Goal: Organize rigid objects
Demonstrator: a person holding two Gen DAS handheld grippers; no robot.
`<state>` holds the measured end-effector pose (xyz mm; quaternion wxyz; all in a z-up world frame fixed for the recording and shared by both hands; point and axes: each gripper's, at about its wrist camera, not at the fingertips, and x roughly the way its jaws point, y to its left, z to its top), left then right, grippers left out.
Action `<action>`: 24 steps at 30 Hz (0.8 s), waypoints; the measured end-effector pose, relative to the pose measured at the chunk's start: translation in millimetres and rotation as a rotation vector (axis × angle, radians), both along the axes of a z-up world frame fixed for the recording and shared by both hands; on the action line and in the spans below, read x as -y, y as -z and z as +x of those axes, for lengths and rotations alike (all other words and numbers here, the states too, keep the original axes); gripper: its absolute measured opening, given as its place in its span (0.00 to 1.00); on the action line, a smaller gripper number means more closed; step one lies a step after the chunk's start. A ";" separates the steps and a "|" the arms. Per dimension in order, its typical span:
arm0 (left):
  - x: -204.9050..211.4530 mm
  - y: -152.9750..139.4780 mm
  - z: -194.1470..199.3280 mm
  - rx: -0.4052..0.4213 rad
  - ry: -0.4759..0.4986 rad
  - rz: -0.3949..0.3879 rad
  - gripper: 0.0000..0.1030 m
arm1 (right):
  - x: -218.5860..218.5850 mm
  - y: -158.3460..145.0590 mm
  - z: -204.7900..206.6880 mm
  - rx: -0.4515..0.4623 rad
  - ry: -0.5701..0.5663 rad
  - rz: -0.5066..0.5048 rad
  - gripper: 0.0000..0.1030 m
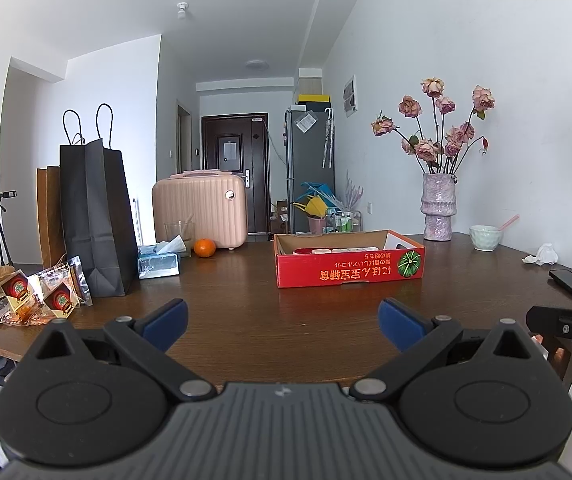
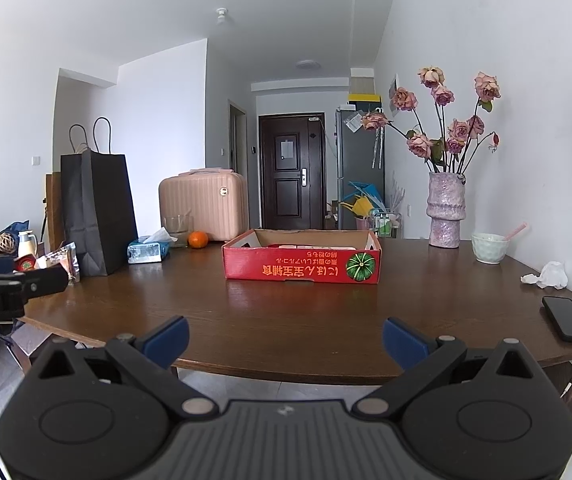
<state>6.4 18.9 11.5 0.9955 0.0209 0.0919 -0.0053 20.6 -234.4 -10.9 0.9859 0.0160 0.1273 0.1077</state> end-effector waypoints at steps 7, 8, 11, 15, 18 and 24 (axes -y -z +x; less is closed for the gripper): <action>-0.7 0.5 0.5 0.000 0.001 0.002 1.00 | 0.1 0.4 0.0 0.000 0.006 0.002 1.00; -0.4 0.4 0.4 -0.001 0.002 0.003 1.00 | 0.3 0.3 0.5 -0.001 0.008 0.003 1.00; -0.4 0.3 0.4 0.000 0.003 0.003 1.00 | 1.4 0.7 1.0 -0.004 0.013 0.008 1.00; -0.4 0.8 0.8 -0.004 0.003 0.002 1.00 | 2.4 1.7 1.2 -0.009 0.011 0.005 1.00; -1.5 2.2 1.0 -0.010 0.007 0.005 1.00 | 2.4 2.2 1.2 -0.011 0.007 0.002 1.00; -1.9 3.2 0.3 -0.008 0.002 0.005 1.00 | 2.7 2.2 1.3 -0.012 0.006 0.000 1.00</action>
